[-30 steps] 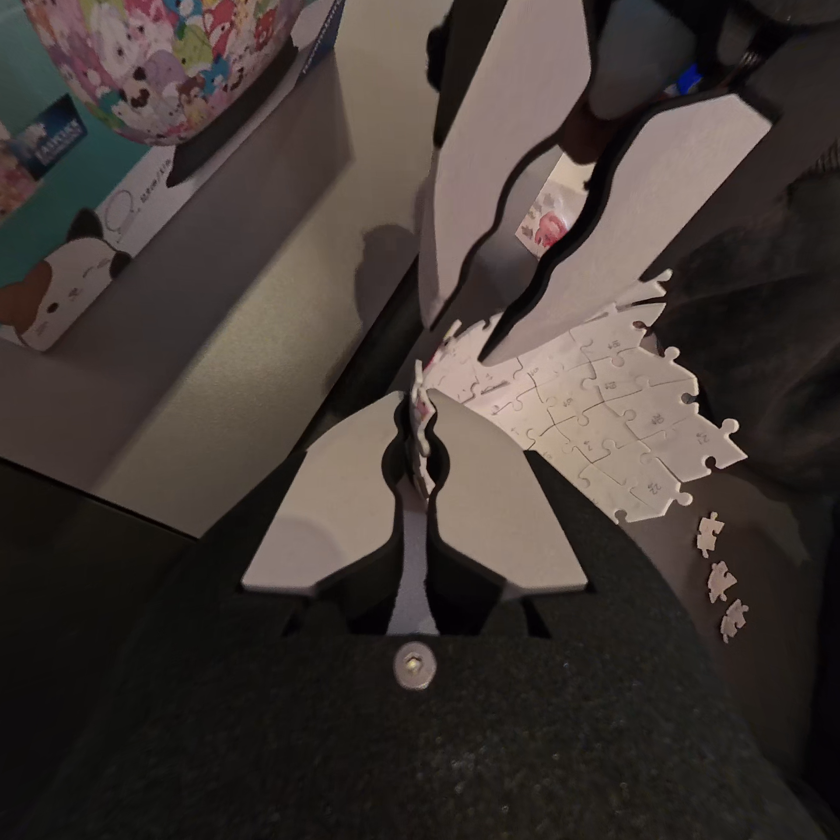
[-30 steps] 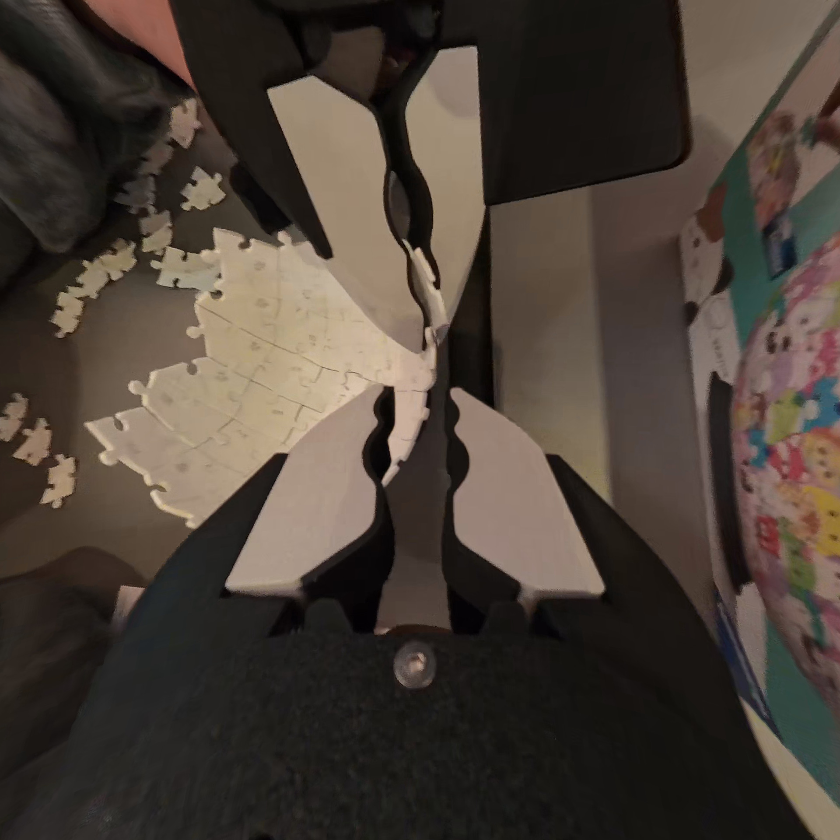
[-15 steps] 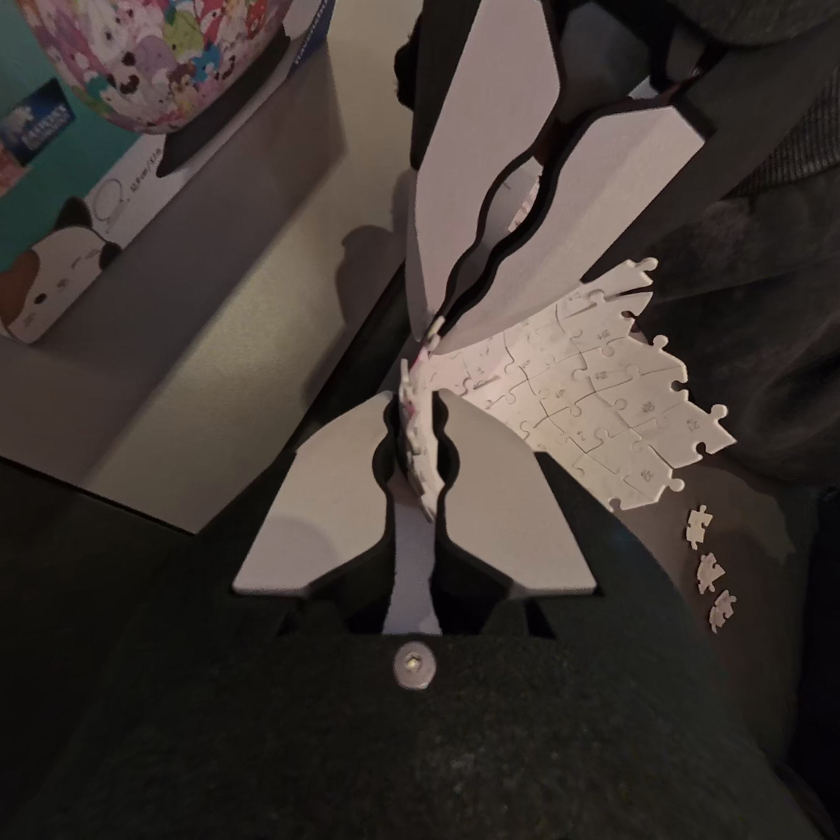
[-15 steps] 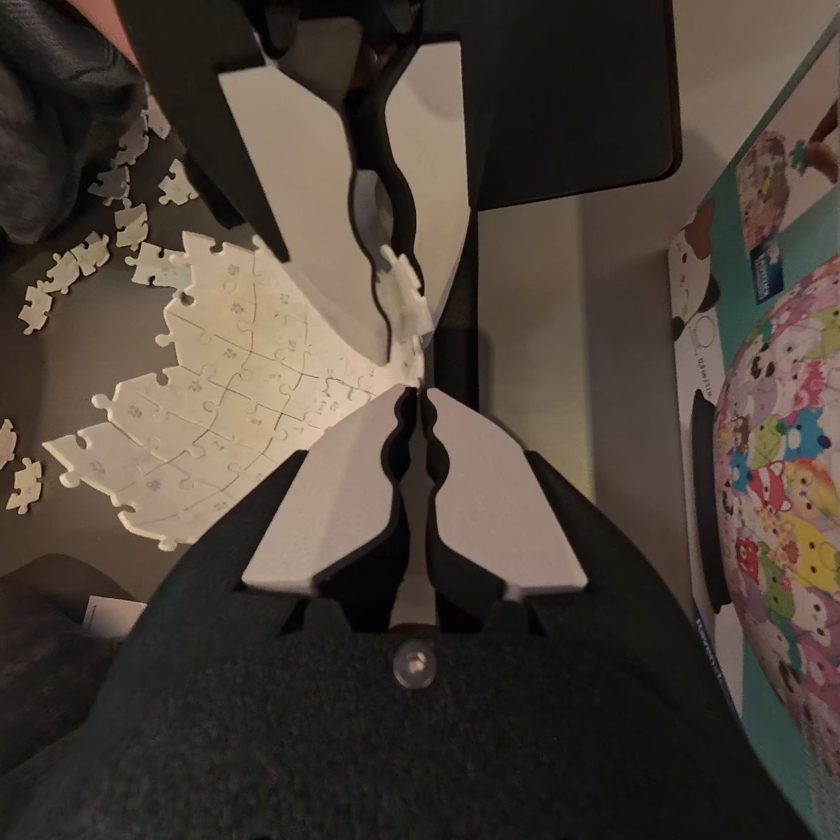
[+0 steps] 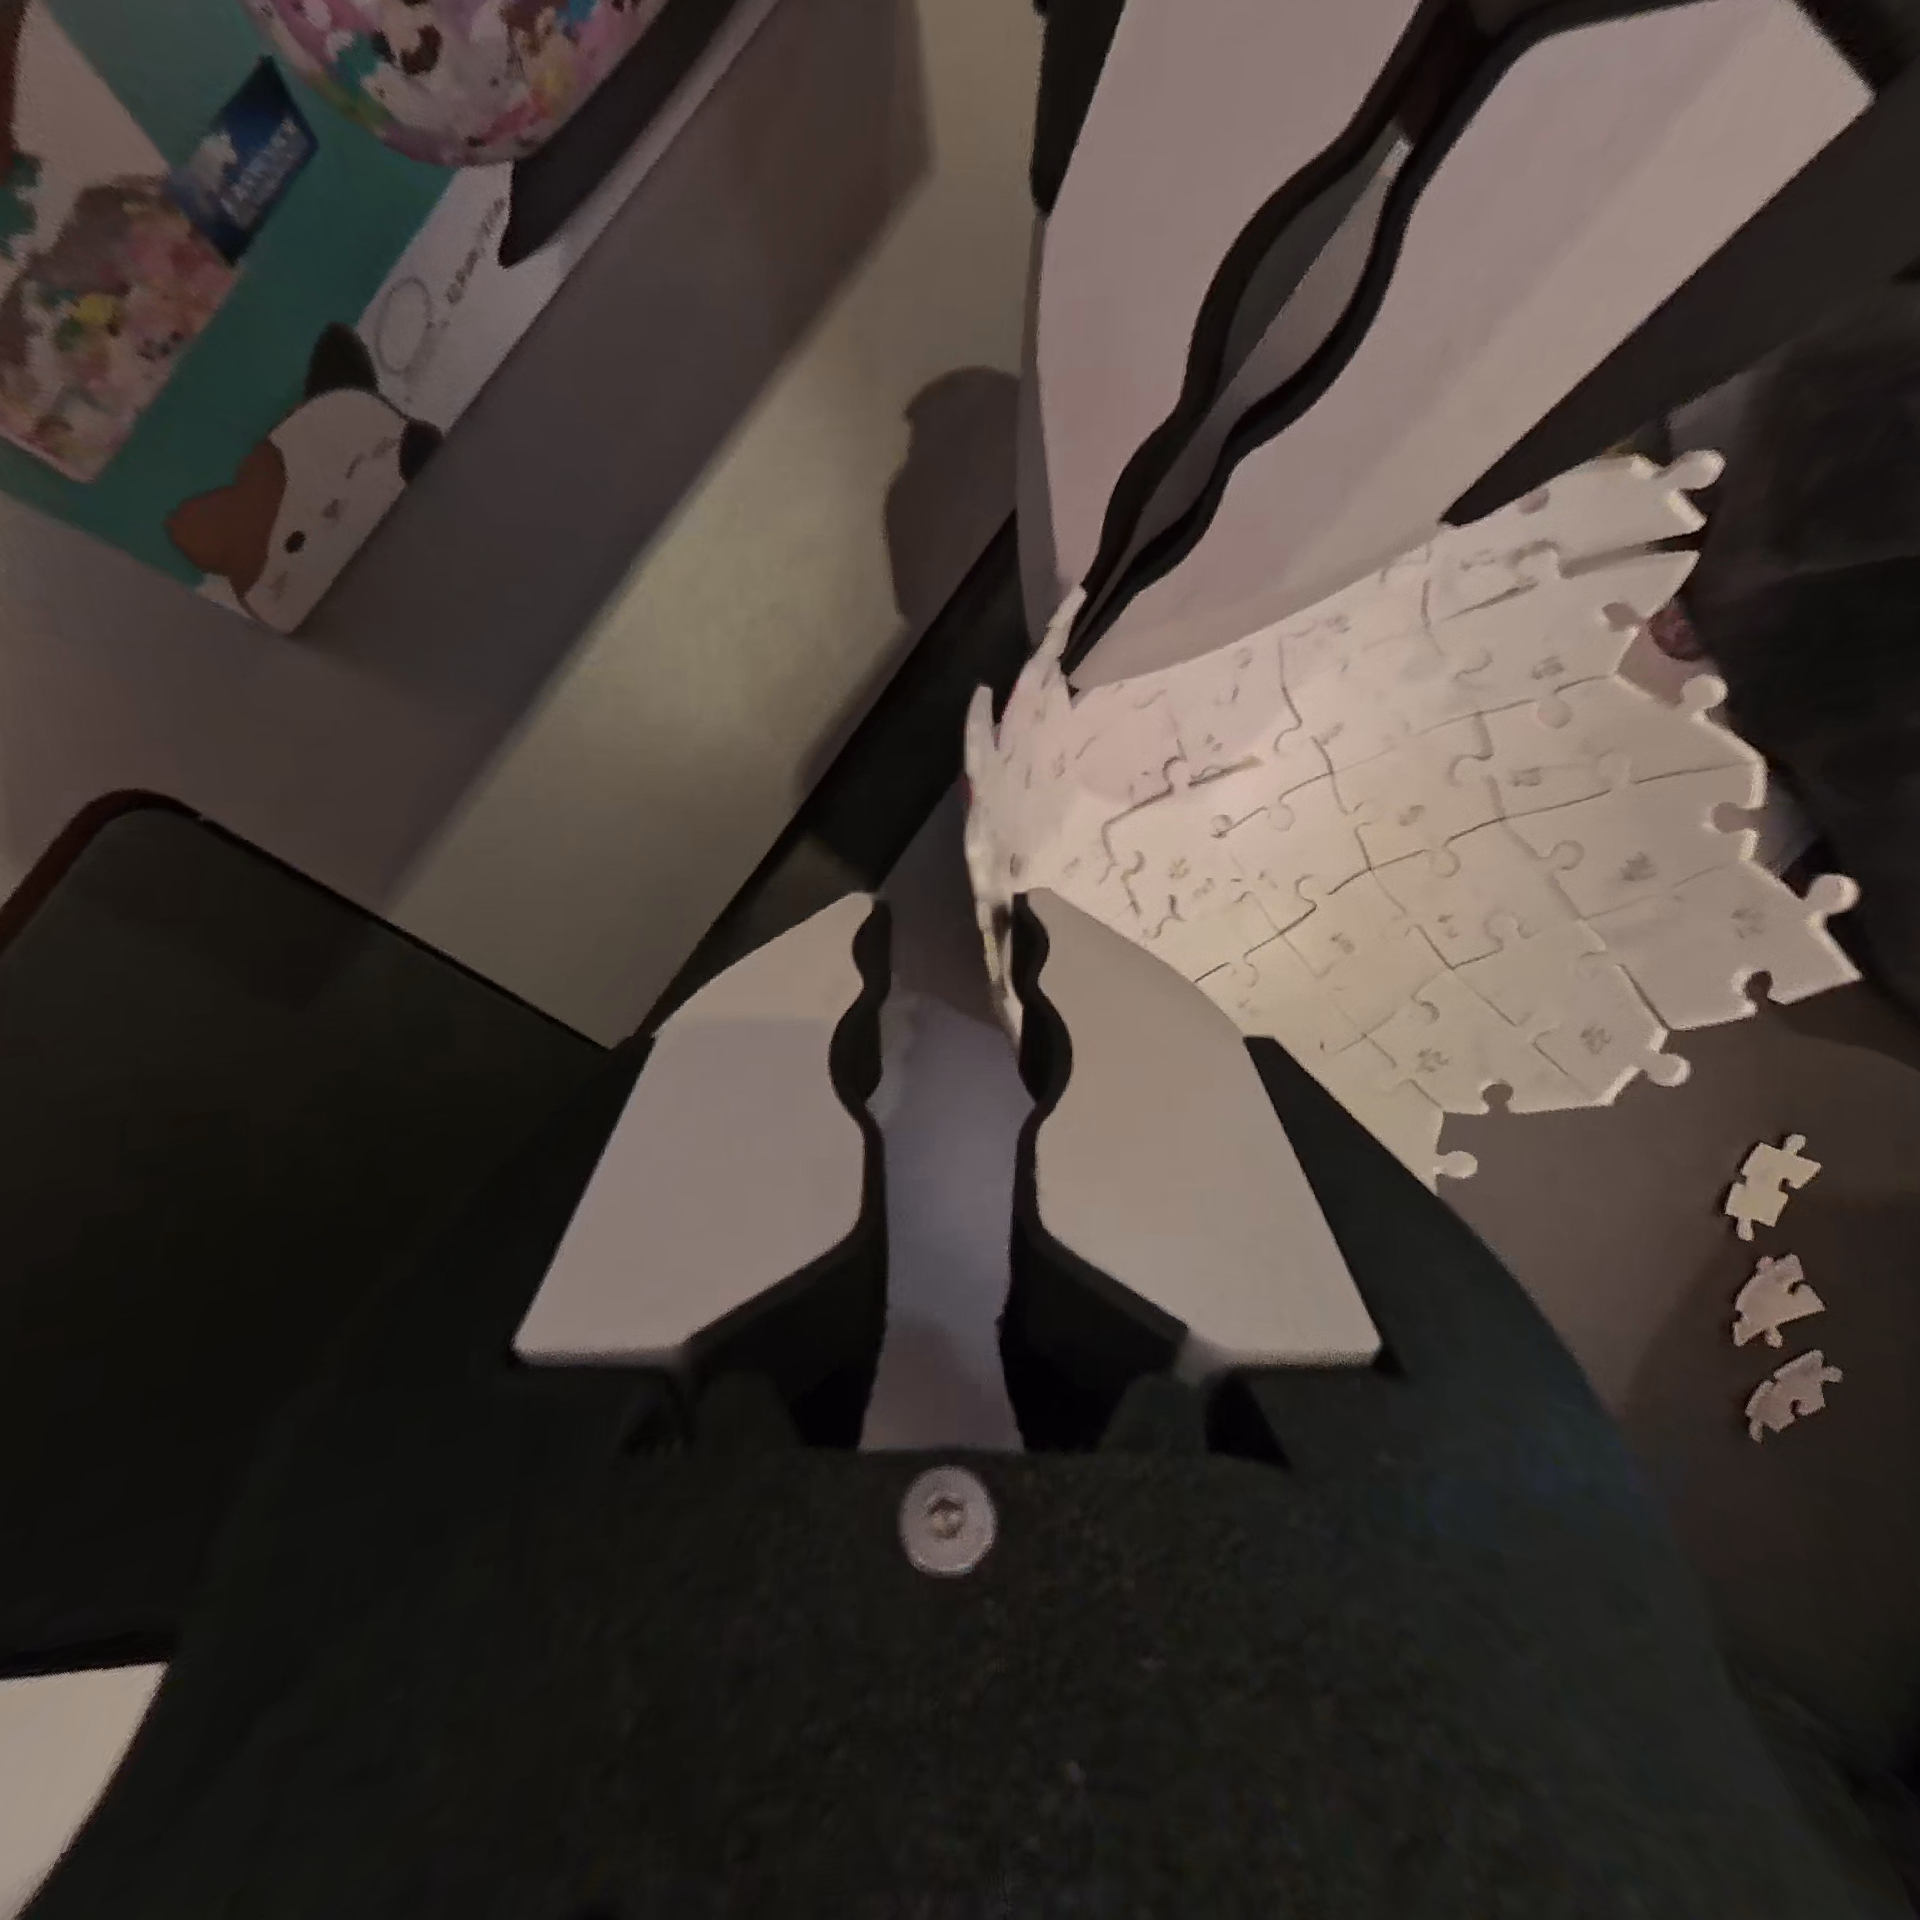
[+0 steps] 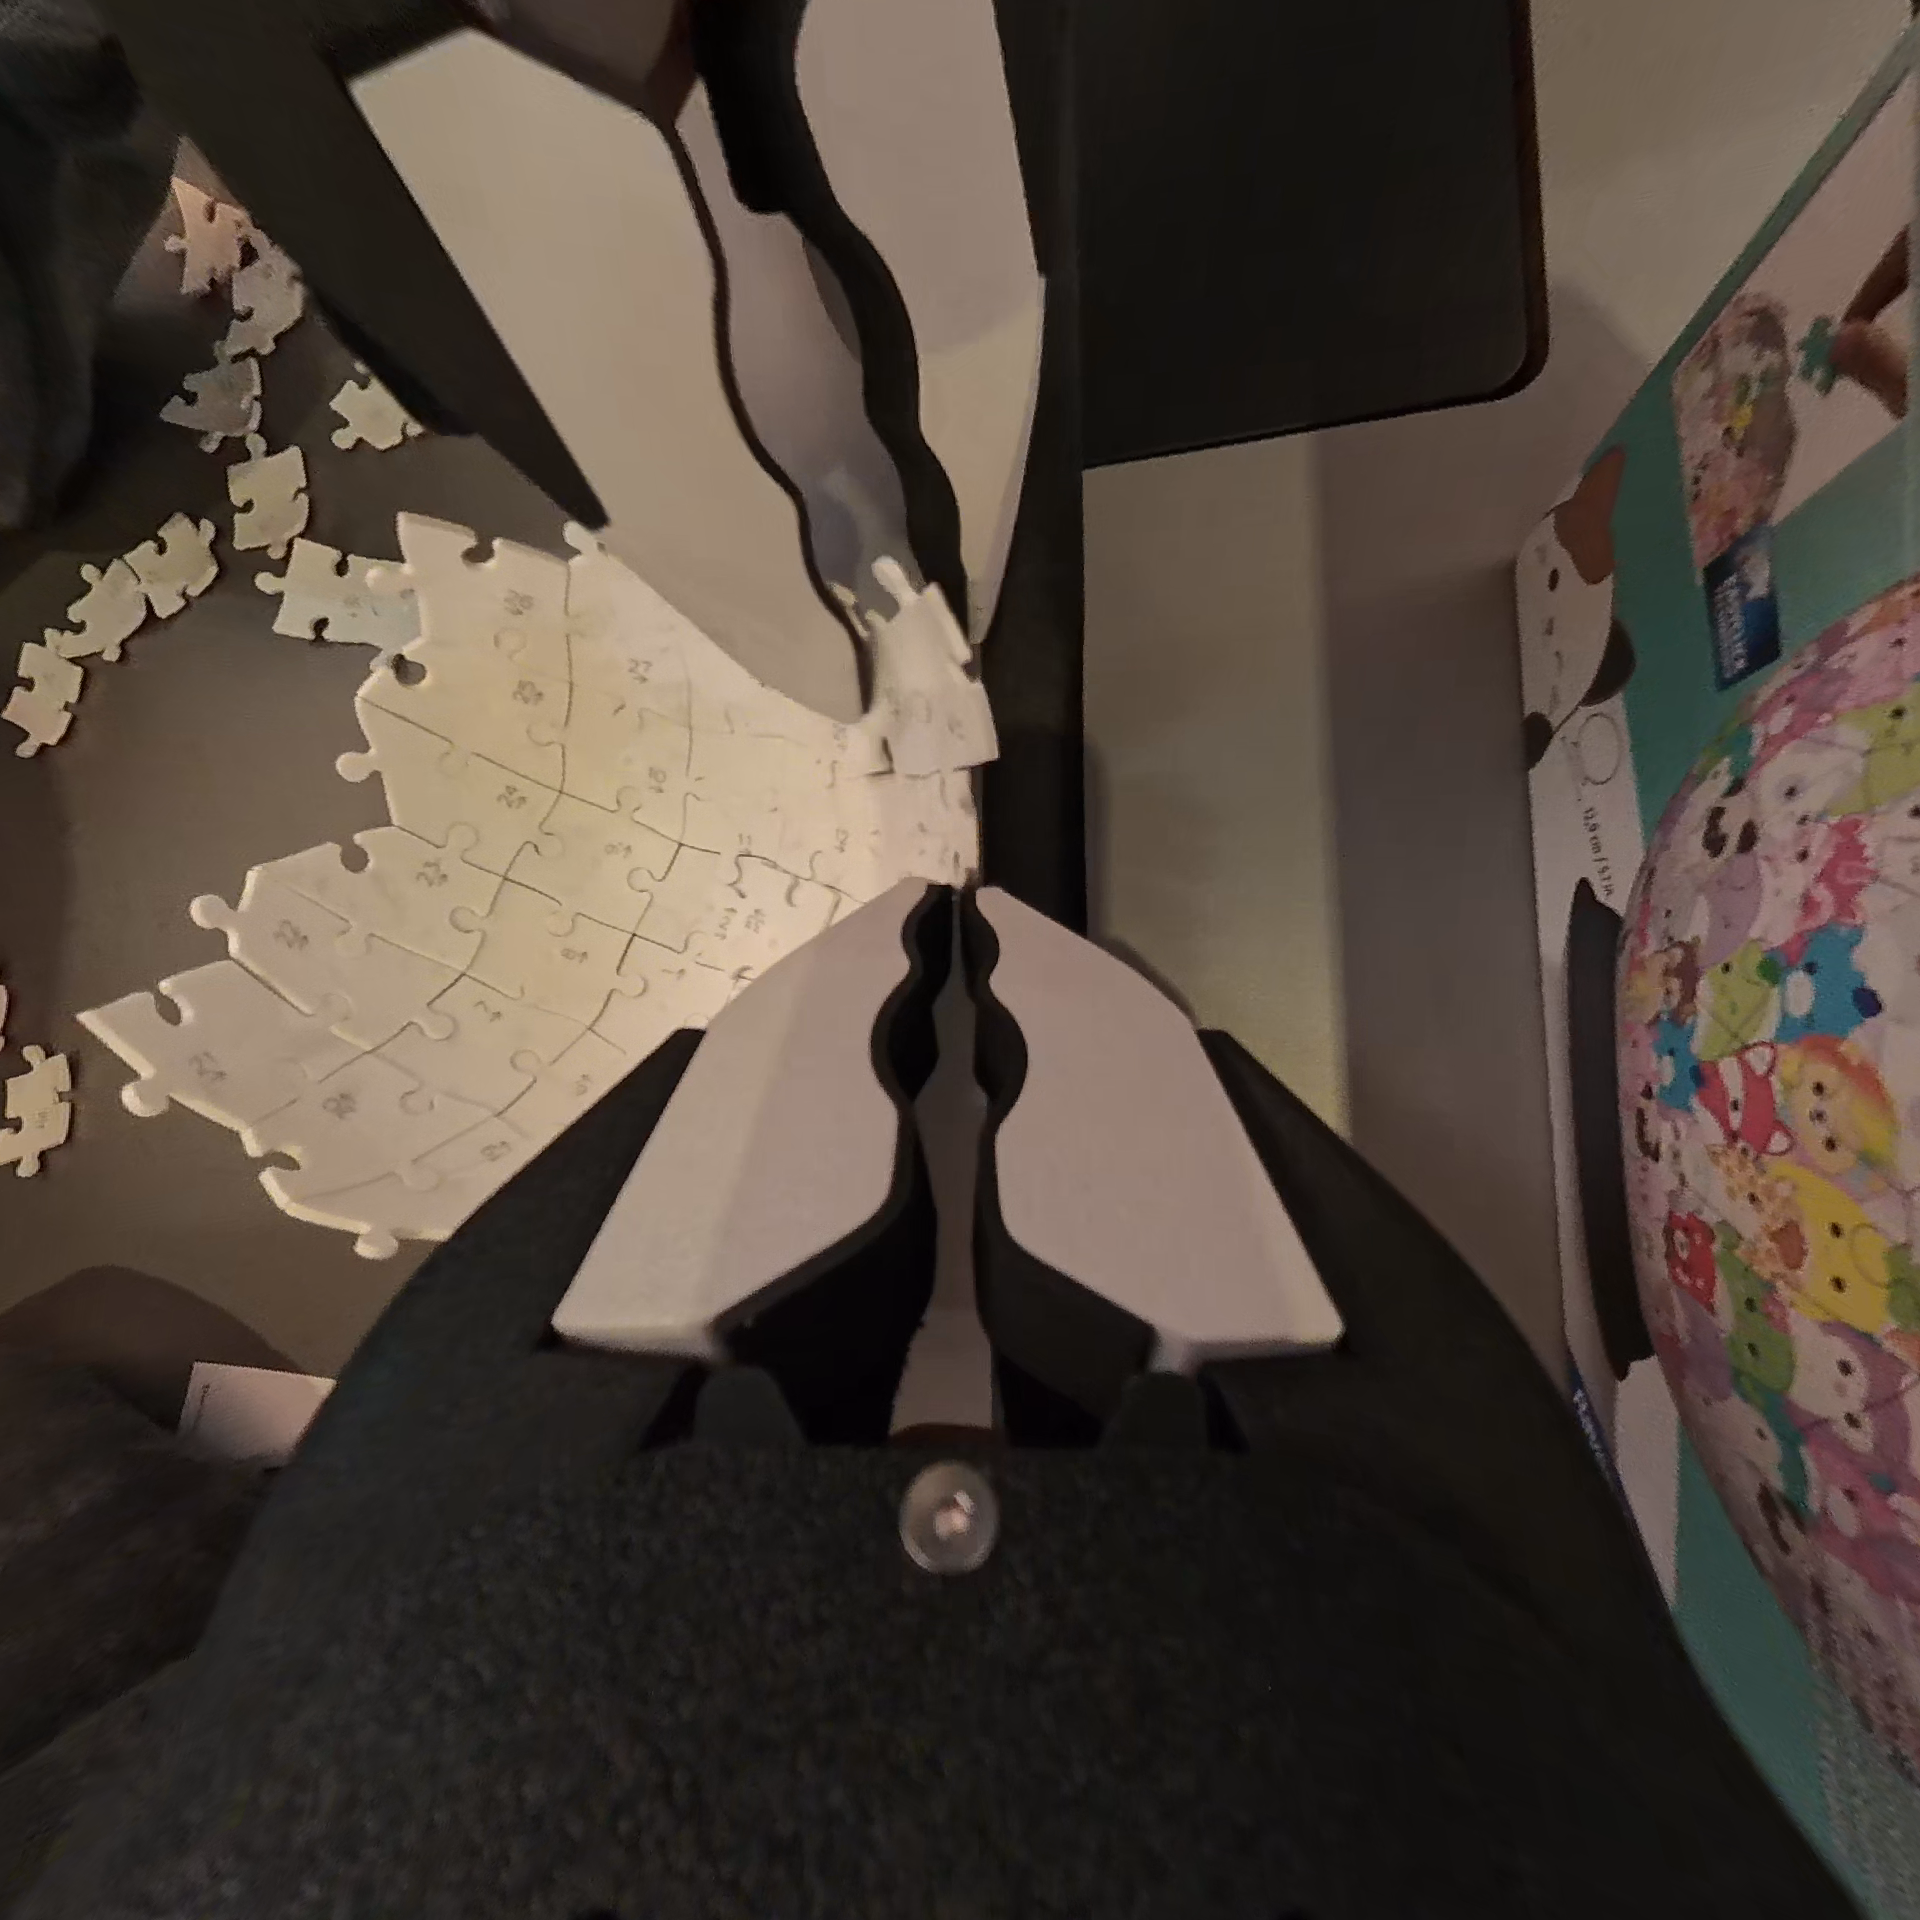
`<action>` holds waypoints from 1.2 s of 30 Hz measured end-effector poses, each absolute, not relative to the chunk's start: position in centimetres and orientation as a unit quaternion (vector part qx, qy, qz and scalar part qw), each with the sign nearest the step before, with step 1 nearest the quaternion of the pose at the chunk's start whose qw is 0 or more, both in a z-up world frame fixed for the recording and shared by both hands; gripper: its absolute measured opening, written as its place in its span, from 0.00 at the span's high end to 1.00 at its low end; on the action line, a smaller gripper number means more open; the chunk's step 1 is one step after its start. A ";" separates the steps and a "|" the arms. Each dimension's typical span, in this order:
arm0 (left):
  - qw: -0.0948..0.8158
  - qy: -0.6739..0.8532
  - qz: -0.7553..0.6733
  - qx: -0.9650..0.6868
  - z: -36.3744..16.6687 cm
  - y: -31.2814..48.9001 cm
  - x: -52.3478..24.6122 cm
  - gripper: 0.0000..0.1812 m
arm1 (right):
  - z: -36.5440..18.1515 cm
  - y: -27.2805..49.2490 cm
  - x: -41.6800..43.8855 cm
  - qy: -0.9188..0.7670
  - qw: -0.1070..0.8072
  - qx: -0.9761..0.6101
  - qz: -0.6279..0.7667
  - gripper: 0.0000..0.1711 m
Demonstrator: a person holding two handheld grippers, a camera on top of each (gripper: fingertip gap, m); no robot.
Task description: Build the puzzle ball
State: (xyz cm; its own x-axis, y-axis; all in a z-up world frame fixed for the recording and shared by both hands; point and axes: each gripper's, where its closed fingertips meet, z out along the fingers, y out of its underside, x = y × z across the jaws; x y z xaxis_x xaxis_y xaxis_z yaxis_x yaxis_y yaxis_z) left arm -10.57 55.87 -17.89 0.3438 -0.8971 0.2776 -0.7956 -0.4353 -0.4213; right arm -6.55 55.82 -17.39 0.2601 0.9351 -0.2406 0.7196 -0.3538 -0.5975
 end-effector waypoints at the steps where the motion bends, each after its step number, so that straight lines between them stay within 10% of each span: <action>1: 0.104 0.518 -0.239 -0.814 -18.0 55.9 -10.6 0.88 | -17.4 55.8 -6.6 -0.537 0.189 -0.771 0.286 0.99; 36: 0.106 0.526 -0.241 -0.809 -17.6 55.6 -10.0 0.99 | -17.5 56.3 -5.4 -0.532 0.195 -0.785 0.248 1.00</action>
